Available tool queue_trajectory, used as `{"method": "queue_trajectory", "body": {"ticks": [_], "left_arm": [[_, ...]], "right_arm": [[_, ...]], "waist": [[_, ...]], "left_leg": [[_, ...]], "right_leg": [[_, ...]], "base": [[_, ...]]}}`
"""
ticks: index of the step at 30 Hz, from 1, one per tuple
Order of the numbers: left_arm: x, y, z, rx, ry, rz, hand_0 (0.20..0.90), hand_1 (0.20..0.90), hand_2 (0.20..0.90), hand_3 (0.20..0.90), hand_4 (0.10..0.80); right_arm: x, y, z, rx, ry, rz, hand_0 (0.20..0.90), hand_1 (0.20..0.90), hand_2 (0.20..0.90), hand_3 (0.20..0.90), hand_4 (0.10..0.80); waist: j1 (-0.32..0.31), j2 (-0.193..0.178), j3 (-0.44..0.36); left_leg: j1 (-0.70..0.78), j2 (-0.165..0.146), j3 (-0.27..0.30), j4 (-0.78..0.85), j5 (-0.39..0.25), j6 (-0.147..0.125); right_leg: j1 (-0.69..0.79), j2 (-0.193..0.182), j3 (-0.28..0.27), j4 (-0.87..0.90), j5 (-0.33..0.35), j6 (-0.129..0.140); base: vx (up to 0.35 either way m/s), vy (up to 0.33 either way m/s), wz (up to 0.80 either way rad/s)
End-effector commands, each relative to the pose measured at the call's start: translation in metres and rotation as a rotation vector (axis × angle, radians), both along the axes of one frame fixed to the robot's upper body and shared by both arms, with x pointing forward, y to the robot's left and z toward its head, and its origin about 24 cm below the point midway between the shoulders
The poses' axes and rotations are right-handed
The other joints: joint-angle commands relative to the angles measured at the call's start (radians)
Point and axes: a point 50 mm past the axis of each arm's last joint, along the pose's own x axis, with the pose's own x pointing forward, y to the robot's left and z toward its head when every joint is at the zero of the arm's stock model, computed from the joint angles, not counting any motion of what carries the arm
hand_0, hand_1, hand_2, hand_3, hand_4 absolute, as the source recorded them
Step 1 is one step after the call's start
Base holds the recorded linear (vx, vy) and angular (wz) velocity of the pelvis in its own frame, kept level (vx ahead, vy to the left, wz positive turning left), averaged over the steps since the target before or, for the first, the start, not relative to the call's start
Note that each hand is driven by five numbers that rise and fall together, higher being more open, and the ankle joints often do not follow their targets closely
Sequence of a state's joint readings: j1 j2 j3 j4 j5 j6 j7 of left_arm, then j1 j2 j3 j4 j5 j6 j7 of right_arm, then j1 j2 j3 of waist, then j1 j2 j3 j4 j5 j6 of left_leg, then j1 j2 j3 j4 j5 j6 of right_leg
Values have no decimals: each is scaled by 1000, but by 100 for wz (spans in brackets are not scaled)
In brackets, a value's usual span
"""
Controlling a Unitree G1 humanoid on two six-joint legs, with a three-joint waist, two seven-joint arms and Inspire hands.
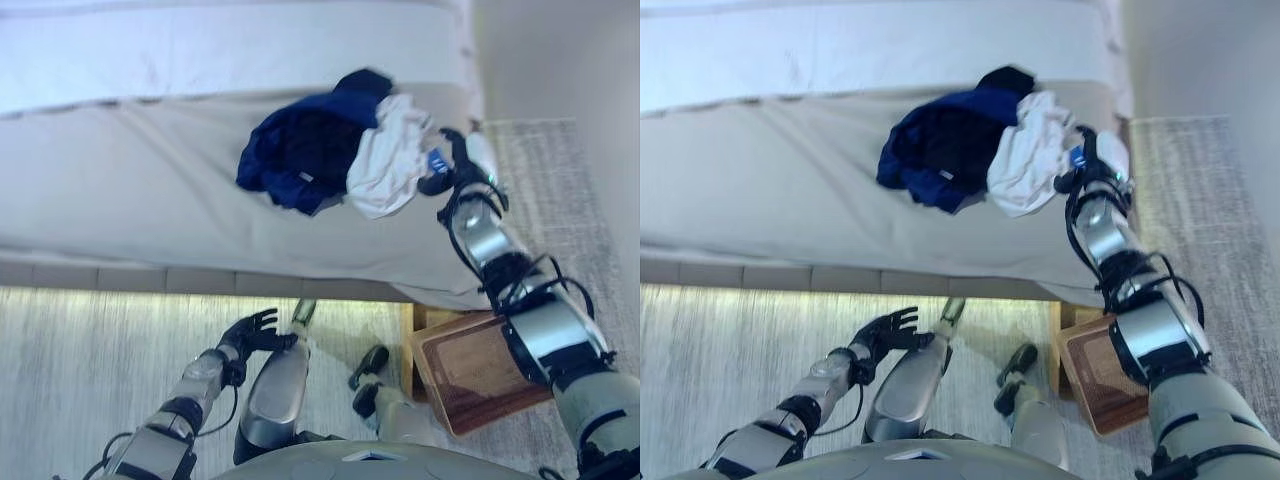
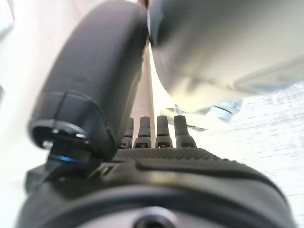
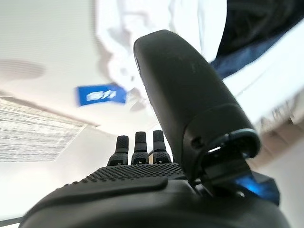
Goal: Pick up the clothes from the bed and place them into the basket
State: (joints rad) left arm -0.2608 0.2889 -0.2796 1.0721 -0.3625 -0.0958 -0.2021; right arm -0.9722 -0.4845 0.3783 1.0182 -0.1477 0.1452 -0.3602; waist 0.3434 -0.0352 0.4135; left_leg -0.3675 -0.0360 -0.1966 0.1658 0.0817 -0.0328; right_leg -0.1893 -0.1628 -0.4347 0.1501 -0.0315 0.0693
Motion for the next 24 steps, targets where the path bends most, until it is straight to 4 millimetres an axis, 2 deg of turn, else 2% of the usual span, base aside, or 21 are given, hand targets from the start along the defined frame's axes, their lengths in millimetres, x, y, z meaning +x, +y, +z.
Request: {"method": "queue_trajectory", "body": {"ticks": [1, 2, 7, 10, 12, 13, 14, 15, 16, 20, 24], "left_arm": [[-47, 47, -15, 127, 125, 40, 900, 900, 900, 900, 800], [-43, 45, -13, 110, 92, 41, 900, 900, 900, 900, 800], [-34, 43, -5, 58, 19, 67, 900, 900, 900, 900, 800], [-35, 44, -4, 29, 5, 86, 900, 900, 900, 900, 800], [-36, 44, -2, 13, -9, 89, 900, 900, 900, 900, 800], [-37, 45, -2, 9, -13, 90, 900, 900, 900, 900, 800], [-37, 45, -2, 7, -15, 90, 900, 900, 900, 900, 800], [-36, 46, -1, 6, -16, 91, 900, 900, 900, 900, 800], [-35, 47, 0, 7, -16, 91, 900, 900, 900, 900, 800], [-36, 55, 4, 33, -23, 87, 900, 900, 900, 900, 800], [-42, 62, 4, 68, -22, 105, 900, 900, 900, 900, 800]], "right_arm": [[5, -10, 49, -137, -144, -58, 900, 900, 900, 900, 800], [6, -16, 61, -138, -166, -85, 900, 900, 900, 900, 800], [7, -25, 95, -195, -217, -171, 900, 900, 900, 900, 800], [7, -34, 98, -227, -135, -225, 900, 900, 900, 900, 800], [4, -47, 94, -235, 23, -284, 900, 900, 900, 900, 800], [2, -55, 86, -225, 140, -296, 853, 853, 853, 845, 745], [1, -57, 82, -211, 175, -297, 411, 411, 411, 329, 229], [1, -58, 81, -199, 187, -298, 300, 300, 300, 200, 100], [1, -58, 81, -198, 185, -298, 300, 300, 300, 200, 100], [7, -44, 109, -196, -7, -240, 300, 300, 300, 200, 100], [0, -16, 166, -202, -450, -181, 300, 300, 300, 200, 100]], "waist": [[44, -13, 26], [58, -5, 45], [84, 27, 106], [87, 38, 107], [93, 43, 107], [97, 43, 107], [98, 42, 107], [99, 42, 107], [99, 41, 107], [97, 20, 107], [69, -12, 107]], "left_leg": [[-47, -87, 64, 102, -167, 107], [-89, -95, 60, 130, -165, 107], [-192, -106, 48, 207, -163, 110], [-247, -103, 47, 232, -161, 108], [-282, -96, 39, 244, -158, 107], [-296, -92, 35, 247, -156, 106], [-301, -90, 33, 246, -155, 106], [-304, -88, 31, 246, -153, 105], [-304, -86, 30, 245, -152, 105], [-283, -77, 27, 225, -148, 97], [-203, -62, 33, 175, -153, 95]], "right_leg": [[-19, -52, 78, 166, 8, 16], [-57, -63, 68, 206, 3, 13], [-193, -87, 45, 357, -33, 5], [-256, -82, 40, 400, -53, -3], [-299, -78, 35, 409, -72, -11], [-313, -75, 33, 407, -78, -14], [-319, -73, 30, 404, -82, -14], [-323, -71, 28, 400, -84, -14], [-323, -70, 27, 398, -84, -14], [-286, -57, 34, 351, -64, -3], [-213, -39, 68, 275, -29, 13]], "base": [[-100, 116, 18], [-76, 120, 17], [-44, 102, 16], [-28, 69, 10], [-12, 17, -2], [0, 0, 0], [-11, -14, 4], [0, 0, 0], [4, -37, 4], [-6, -72, -2], [-9, -92, -22]]}}
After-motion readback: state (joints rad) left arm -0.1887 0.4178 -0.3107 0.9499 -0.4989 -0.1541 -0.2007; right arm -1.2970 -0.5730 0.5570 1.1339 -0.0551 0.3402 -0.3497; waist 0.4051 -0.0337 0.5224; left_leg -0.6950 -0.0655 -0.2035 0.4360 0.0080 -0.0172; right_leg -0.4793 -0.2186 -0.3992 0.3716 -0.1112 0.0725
